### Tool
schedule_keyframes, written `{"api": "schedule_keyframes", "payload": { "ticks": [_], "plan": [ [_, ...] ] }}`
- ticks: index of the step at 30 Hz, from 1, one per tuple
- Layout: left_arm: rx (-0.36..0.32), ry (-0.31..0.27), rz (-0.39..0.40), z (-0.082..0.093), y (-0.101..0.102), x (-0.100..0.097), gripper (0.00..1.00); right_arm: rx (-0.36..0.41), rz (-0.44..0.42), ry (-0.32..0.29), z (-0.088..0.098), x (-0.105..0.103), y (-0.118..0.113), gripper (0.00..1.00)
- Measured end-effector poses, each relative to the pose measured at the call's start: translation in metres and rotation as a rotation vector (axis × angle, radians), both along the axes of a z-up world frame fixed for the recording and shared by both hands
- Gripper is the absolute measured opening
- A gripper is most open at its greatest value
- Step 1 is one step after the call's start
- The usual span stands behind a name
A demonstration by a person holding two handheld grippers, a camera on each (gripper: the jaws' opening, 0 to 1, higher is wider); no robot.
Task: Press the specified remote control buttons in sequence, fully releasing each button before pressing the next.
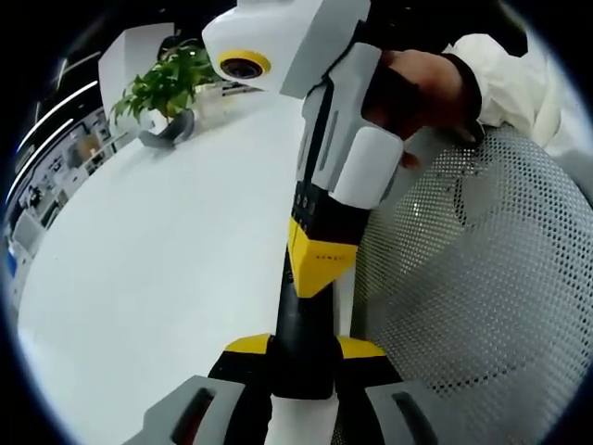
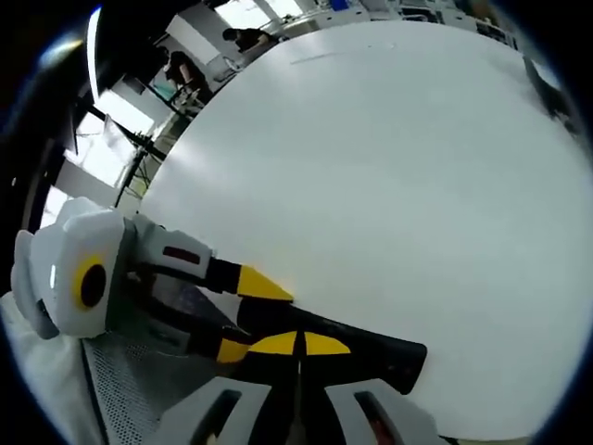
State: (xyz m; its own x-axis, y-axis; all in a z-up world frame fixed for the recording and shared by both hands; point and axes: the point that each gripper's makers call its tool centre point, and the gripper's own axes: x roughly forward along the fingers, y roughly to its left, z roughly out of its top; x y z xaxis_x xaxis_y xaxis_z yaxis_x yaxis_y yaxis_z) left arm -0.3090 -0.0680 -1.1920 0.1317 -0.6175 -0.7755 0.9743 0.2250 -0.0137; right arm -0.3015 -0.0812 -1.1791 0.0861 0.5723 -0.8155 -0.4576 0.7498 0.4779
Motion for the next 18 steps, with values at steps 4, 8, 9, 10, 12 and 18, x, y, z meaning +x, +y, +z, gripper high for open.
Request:
{"api": "schedule_keyframes", "payload": {
  "ticks": [4,8,9,10,12,18],
  "plan": [
    [0.000,0.000,0.000,0.0000,0.0001,-0.0001,0.24,-0.009,0.008,0.015,-0.0034,-0.0024,0.0006,0.00],
    [0.003,0.001,-0.002,0.0001,0.0002,-0.0002,0.24,0.003,-0.008,0.020,-0.0032,-0.0022,0.0000,0.00],
    [0.004,0.001,-0.002,0.0000,0.0001,-0.0002,0.24,0.004,-0.007,0.019,-0.0032,-0.0022,0.0003,0.00],
    [0.005,0.002,-0.002,0.0000,0.0001,-0.0002,0.24,0.004,-0.007,0.018,-0.0034,-0.0022,0.0002,0.00],
    [0.010,0.003,-0.007,-0.0004,-0.0002,-0.0001,0.24,0.001,-0.007,0.015,-0.0041,-0.0015,-0.0001,0.00],
    [0.028,0.003,-0.021,-0.0006,-0.0007,-0.0002,0.24,0.025,-0.034,0.048,-0.0027,-0.0009,-0.0006,0.00]
  ]
}}
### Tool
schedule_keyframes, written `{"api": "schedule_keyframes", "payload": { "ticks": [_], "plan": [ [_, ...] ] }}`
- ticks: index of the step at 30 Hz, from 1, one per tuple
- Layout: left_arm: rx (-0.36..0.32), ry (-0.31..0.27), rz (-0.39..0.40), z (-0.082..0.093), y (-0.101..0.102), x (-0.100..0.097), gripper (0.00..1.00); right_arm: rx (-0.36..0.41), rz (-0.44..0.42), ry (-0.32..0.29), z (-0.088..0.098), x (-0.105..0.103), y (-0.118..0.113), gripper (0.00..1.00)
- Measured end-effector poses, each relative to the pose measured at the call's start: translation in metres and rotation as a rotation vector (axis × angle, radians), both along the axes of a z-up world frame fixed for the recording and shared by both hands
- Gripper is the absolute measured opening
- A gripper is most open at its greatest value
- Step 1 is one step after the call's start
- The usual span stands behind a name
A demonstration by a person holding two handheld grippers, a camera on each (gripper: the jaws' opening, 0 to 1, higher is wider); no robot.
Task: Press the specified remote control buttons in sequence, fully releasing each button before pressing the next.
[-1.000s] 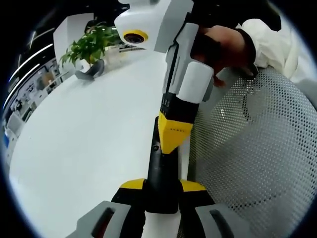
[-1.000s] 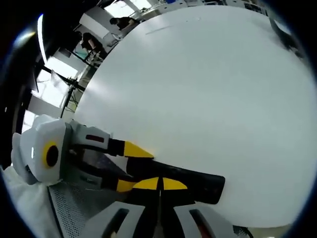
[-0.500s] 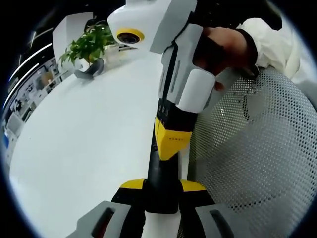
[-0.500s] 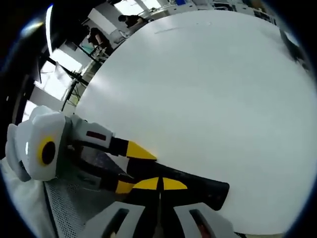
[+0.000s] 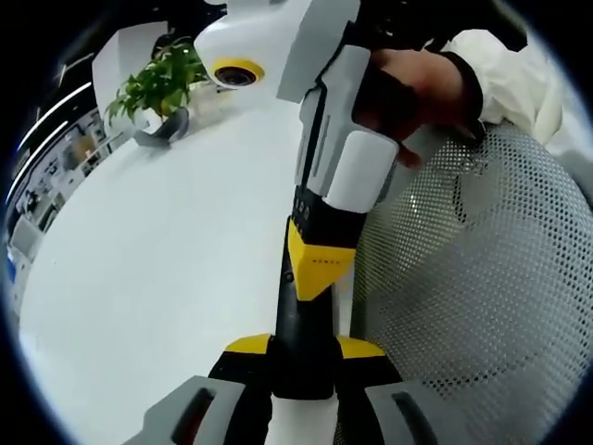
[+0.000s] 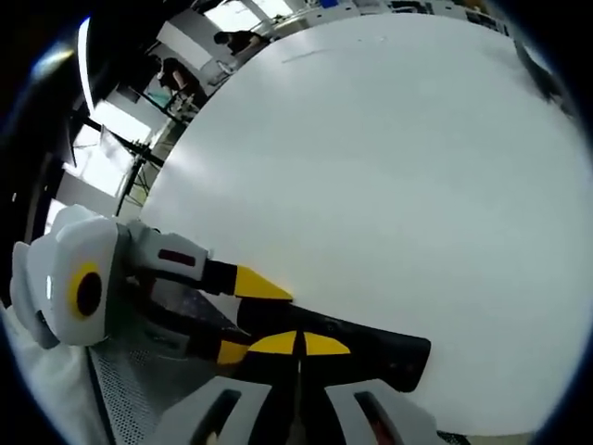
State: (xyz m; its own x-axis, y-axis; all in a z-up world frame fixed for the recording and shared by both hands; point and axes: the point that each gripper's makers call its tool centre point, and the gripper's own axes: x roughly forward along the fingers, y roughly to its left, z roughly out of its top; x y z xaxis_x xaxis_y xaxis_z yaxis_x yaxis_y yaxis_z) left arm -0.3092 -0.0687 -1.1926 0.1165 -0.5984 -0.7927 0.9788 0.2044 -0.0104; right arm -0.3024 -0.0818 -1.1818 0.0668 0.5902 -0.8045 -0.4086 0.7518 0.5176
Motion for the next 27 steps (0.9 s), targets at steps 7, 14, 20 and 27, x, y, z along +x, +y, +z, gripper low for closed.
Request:
{"api": "schedule_keyframes", "payload": {
  "ticks": [7,14,20,27],
  "plan": [
    [-0.011,0.001,0.005,0.000,0.000,0.000,0.24,0.005,0.006,-0.016,0.002,0.000,0.003,0.00],
    [-0.008,0.001,0.006,0.001,0.000,0.000,0.24,0.026,0.043,-0.012,0.001,-0.003,0.011,0.00],
    [-0.008,0.002,0.009,0.001,0.000,0.000,0.24,0.027,0.044,0.000,0.000,-0.005,0.011,0.00],
    [-0.002,-0.001,0.009,0.000,0.000,0.000,0.24,0.025,0.038,-0.020,0.000,-0.004,0.011,0.00]
  ]
}}
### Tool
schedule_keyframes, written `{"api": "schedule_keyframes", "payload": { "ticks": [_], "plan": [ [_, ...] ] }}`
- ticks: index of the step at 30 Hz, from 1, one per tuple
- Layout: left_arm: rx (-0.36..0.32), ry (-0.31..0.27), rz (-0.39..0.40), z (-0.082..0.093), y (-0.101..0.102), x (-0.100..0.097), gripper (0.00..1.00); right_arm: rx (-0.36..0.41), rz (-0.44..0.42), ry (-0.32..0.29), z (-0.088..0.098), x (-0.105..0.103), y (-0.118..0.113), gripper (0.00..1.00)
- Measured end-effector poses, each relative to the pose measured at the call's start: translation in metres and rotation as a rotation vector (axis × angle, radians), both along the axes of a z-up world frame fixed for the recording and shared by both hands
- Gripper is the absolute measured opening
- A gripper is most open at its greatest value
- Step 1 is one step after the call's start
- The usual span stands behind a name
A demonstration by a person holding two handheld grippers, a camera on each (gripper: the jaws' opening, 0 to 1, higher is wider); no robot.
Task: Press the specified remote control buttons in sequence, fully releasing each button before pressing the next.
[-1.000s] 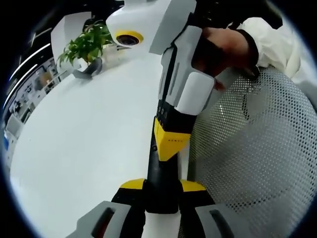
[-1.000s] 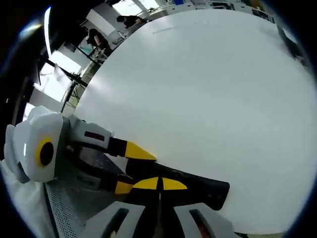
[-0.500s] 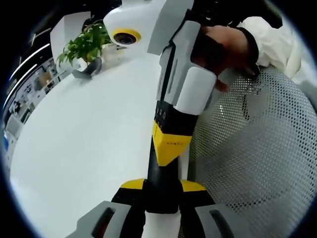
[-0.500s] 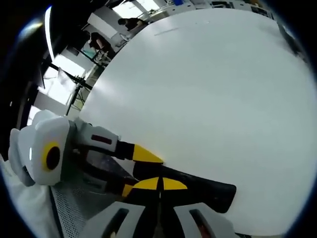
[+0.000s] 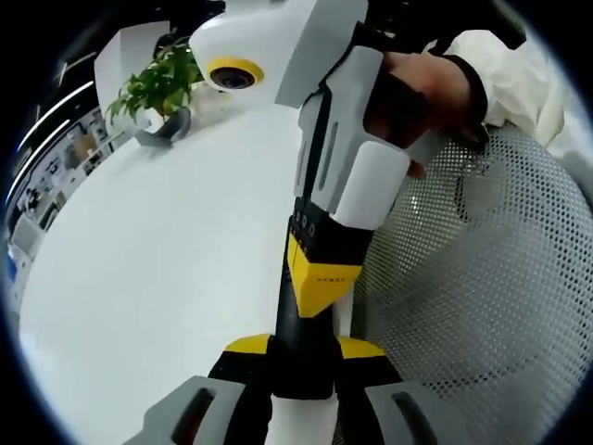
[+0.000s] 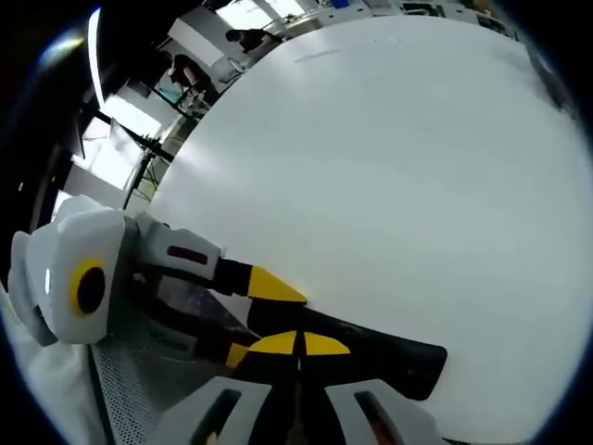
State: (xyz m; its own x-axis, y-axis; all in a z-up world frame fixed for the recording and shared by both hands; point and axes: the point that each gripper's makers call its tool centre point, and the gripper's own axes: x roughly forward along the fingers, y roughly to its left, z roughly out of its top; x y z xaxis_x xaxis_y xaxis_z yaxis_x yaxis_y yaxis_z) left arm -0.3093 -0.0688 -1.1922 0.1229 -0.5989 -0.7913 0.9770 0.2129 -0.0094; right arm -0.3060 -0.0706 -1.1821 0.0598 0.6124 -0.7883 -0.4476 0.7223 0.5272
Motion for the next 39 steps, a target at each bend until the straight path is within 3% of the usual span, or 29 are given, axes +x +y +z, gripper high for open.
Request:
{"api": "schedule_keyframes", "payload": {
  "ticks": [6,19,22,26,30,33,35,39],
  "plan": [
    [0.006,-0.002,-0.011,0.000,0.000,0.000,0.24,0.015,-0.021,0.027,-0.001,0.001,0.000,0.00],
    [0.000,-0.003,0.013,0.000,0.000,0.000,0.24,-0.026,0.045,-0.043,0.002,-0.002,0.001,0.00],
    [0.007,-0.003,0.015,0.000,0.000,0.000,0.24,-0.049,0.076,-0.105,0.005,0.001,0.000,0.00],
    [0.012,-0.005,0.027,0.000,0.000,0.000,0.24,-0.072,0.027,-0.140,0.012,0.008,-0.010,0.00],
    [0.026,0.002,0.023,0.000,0.001,0.000,0.24,-0.061,-0.022,-0.256,0.037,0.019,-0.022,0.00],
    [0.031,0.007,0.026,-0.001,0.001,0.001,0.24,-0.088,-0.052,-0.289,0.049,0.018,-0.037,0.00],
    [0.031,0.007,0.026,-0.001,0.001,0.000,0.24,-0.111,-0.083,-0.361,0.057,0.023,-0.049,0.00],
    [0.052,0.008,0.014,-0.001,0.002,0.000,0.24,-0.120,-0.098,-0.438,0.072,0.023,-0.063,0.01]
  ]
}}
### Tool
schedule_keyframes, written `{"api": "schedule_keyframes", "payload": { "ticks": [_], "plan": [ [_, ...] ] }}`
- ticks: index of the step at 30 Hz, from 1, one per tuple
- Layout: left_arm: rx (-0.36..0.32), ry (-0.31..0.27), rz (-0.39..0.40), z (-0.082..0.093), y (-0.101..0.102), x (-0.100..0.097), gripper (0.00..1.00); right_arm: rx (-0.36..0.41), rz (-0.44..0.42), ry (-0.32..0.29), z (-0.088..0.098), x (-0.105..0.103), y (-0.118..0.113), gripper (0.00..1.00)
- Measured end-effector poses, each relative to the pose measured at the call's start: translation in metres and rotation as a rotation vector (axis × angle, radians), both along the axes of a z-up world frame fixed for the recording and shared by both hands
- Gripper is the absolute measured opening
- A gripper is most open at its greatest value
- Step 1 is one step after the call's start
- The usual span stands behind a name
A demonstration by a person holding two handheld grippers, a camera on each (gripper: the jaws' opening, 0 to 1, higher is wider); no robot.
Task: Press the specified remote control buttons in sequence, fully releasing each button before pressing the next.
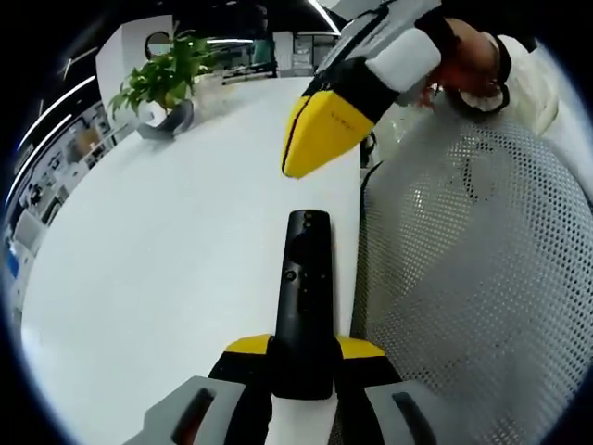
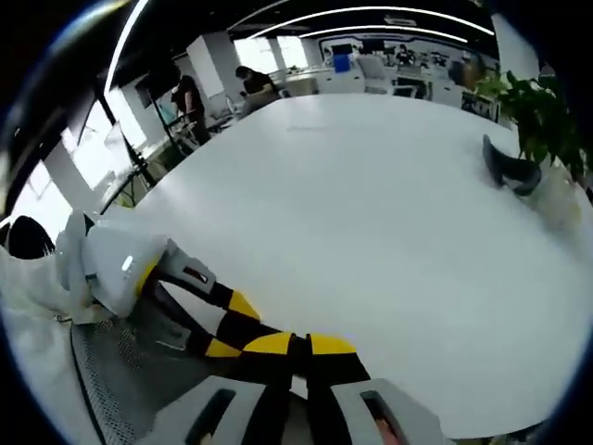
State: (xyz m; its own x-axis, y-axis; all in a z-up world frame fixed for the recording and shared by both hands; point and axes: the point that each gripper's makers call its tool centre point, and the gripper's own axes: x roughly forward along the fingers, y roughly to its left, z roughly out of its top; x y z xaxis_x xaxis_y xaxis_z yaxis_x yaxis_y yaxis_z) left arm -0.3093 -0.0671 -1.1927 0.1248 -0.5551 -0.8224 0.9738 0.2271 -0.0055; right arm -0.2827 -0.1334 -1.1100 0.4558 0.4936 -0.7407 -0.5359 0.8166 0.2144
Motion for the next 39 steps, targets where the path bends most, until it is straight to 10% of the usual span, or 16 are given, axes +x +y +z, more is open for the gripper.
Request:
{"api": "schedule_keyframes", "payload": {
  "ticks": [7,39],
  "plan": [
    [0.004,0.017,-0.020,0.001,0.002,0.002,0.24,0.033,-0.040,-0.148,0.014,0.013,-0.019,0.19],
    [0.102,-0.018,0.014,0.000,0.029,0.064,0.24,-0.043,-0.096,-0.324,0.012,0.036,-0.034,0.90]
  ]
}}
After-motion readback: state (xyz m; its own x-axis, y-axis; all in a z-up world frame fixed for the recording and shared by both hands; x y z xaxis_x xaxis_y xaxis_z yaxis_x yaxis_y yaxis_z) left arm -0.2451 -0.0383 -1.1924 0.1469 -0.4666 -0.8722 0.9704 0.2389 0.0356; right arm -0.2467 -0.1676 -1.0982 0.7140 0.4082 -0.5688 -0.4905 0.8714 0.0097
